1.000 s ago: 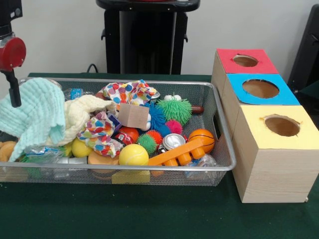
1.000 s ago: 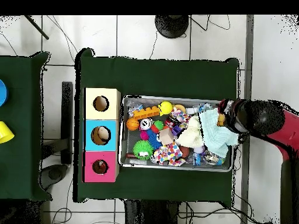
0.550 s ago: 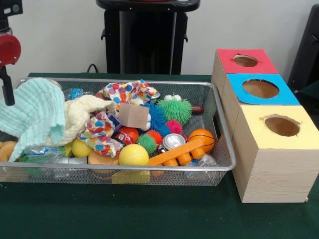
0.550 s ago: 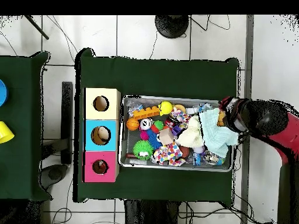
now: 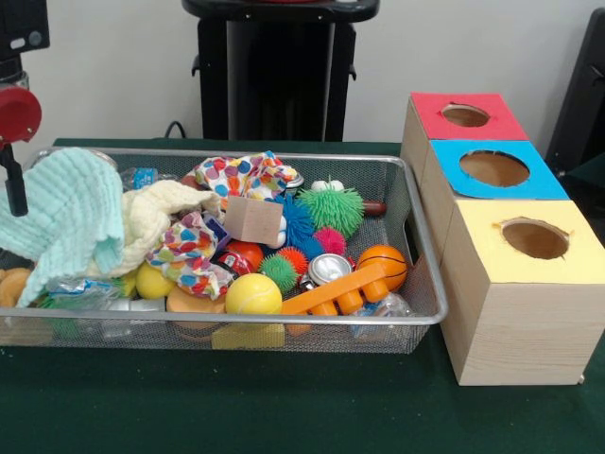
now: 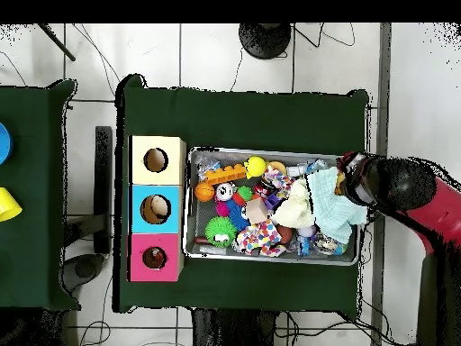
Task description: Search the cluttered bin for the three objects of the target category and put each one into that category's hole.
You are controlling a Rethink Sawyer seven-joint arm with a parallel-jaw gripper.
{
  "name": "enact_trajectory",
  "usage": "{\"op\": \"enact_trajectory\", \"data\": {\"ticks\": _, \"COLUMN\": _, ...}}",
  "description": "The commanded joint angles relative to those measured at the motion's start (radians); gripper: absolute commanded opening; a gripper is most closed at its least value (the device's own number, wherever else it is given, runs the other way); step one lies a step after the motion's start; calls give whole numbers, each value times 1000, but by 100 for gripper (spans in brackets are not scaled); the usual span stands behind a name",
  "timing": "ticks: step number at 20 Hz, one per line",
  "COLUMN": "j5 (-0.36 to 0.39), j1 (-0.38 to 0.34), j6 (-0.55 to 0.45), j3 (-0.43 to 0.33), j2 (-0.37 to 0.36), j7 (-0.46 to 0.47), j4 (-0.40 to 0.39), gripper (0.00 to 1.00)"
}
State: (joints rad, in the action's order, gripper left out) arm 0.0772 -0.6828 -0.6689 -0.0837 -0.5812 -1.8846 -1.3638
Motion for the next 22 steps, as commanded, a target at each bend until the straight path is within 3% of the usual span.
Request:
{"op": "enact_trajectory", "data": {"ticks": 1, "j5": -56, "j1": 56, "j6": 72, "j3": 32, "j2": 53, "j7": -273, "j4": -73, "gripper": 100}}
{"op": "enact_trajectory", "data": {"ticks": 11, "j5": -107, "j1": 98, "j6": 86, "j3": 75, "j2": 73, "j7": -252, "j4": -56, "gripper": 100}}
{"op": "enact_trajectory", "data": {"ticks": 22, "j5": -155, "j1": 92, "j6": 127, "j3": 61, "j2": 129, "j7": -207, "j4": -44, "gripper": 100}}
